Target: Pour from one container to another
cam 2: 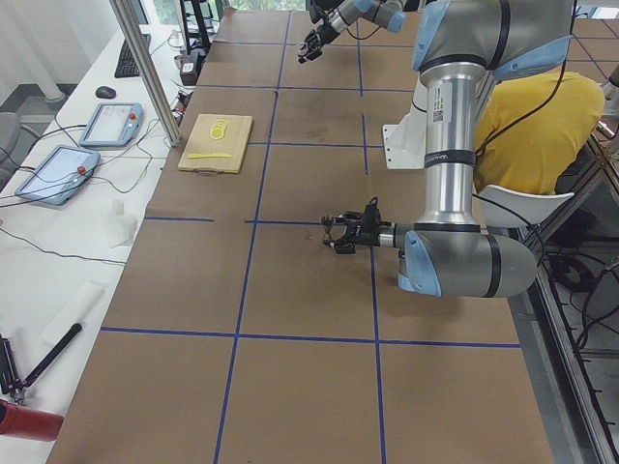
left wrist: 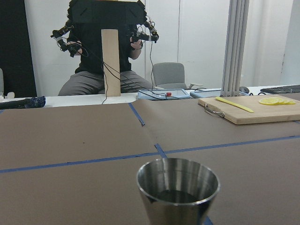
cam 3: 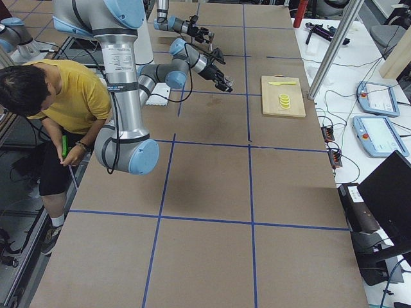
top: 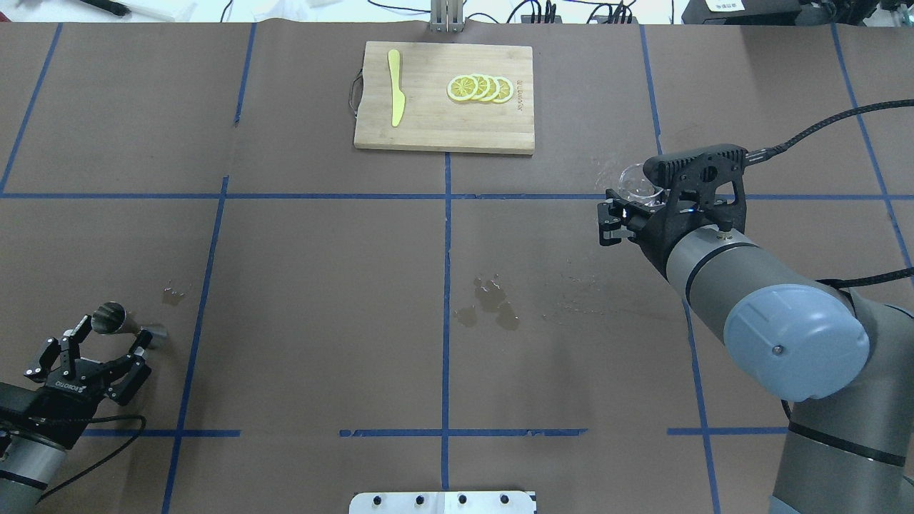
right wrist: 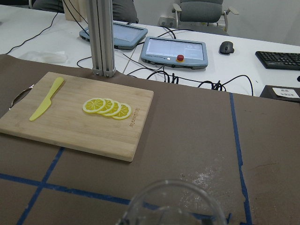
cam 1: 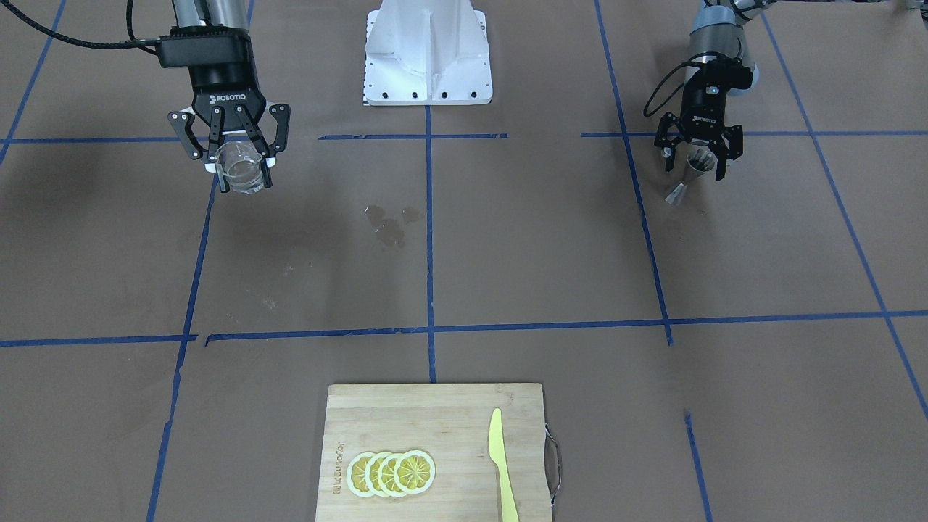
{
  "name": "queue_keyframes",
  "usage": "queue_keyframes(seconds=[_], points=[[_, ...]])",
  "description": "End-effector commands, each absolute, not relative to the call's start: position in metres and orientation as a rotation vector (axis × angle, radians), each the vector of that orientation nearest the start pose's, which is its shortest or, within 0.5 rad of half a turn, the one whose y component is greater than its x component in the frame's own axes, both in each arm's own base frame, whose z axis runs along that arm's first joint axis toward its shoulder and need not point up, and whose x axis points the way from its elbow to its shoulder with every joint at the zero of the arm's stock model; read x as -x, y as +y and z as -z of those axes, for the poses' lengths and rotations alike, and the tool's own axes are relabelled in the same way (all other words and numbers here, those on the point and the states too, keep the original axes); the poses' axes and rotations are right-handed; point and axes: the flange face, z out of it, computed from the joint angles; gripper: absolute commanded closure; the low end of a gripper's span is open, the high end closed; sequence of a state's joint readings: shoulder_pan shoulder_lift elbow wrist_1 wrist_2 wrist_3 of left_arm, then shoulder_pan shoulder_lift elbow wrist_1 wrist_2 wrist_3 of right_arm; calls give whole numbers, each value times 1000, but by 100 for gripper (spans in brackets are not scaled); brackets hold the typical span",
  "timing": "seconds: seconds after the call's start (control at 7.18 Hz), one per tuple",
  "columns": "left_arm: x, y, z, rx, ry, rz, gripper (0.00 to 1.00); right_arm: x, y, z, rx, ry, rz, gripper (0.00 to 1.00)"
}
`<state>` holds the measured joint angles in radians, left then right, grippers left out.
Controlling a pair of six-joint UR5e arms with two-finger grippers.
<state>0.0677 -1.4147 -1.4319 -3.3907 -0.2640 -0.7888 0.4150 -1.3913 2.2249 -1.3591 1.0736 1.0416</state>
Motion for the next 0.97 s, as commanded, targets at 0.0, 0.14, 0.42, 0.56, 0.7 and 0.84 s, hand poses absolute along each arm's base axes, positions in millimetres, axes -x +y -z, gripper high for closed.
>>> queue_keyframes(seconds=[0.0,0.14,0.42,0.56,0.7,0.84], points=[[-353,-205,-598,-1356,790,329,0,352,-353,-248,-862,-707,-157,87],[-354,-200,-599,-1357,790,328,0,352,-353,-248,-862,-707,-157,87],[-348,-186,-602,-1354,806,333,0,350,-353,-247,-862,-709,-160,87],[-342,-175,-601,-1370,802,315,0,349,-352,-247,-859,-713,-158,87],[-338,-153,-602,-1363,823,330,0,348,-351,-246,-856,-716,-156,87],[-338,-137,-603,-1352,830,329,0,348,-351,-247,-855,-715,-155,87]])
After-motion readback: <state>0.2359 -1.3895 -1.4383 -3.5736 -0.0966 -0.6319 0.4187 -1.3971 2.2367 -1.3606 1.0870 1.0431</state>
